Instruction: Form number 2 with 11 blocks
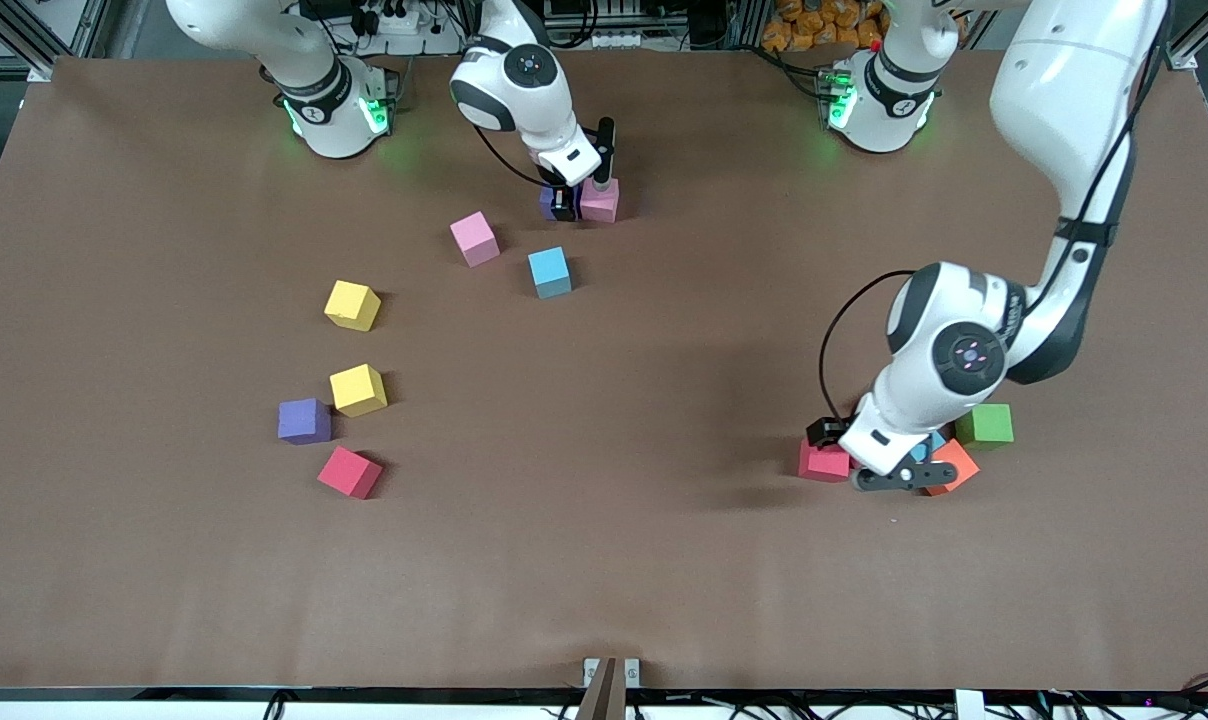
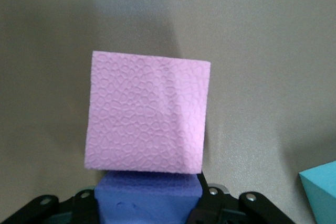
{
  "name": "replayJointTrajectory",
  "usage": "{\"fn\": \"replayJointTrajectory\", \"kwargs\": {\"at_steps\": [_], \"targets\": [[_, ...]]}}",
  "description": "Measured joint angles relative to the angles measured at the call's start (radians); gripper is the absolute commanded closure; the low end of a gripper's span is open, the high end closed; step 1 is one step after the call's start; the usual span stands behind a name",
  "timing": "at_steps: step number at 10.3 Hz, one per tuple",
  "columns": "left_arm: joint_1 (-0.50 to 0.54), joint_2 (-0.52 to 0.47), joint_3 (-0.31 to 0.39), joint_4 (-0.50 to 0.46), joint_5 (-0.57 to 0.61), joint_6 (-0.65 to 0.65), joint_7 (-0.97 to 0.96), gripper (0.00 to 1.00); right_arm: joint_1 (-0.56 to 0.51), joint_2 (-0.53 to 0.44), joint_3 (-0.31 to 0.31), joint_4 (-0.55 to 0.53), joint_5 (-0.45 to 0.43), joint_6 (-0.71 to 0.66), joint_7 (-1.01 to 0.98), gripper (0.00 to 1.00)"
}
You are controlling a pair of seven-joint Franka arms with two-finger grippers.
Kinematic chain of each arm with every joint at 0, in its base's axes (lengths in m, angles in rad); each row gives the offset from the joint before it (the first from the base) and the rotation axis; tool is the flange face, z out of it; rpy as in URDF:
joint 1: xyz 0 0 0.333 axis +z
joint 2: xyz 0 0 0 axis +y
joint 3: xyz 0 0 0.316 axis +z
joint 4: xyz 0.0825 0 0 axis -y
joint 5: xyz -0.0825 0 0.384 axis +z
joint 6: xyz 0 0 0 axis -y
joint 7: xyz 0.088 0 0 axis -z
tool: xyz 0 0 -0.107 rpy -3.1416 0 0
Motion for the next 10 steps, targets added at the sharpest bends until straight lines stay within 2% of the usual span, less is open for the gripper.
{"fn": "replayJointTrajectory", "kwargs": {"at_steps": [4,8,9,10], "targets": [[-0.028,0.075,0.028,0.032,0.027,0.007,0.016,0.0,0.002,0.0,0.001,0.001,0.0,0.001,0.008,1.0],[-0.032,0.092,0.033,0.04,0.045,0.023,0.031,0.0,0.015,0.0,0.002,0.005,0.0,0.001,0.023,1.0],[-0.035,0.092,0.033,0.042,0.045,0.024,0.031,0.0,0.016,0.0,0.002,0.005,0.0,0.001,0.024,0.04],[-0.036,0.092,0.033,0.045,0.045,0.025,0.032,0.0,0.016,0.0,0.002,0.005,0.0,0.001,0.024,0.0]]}}
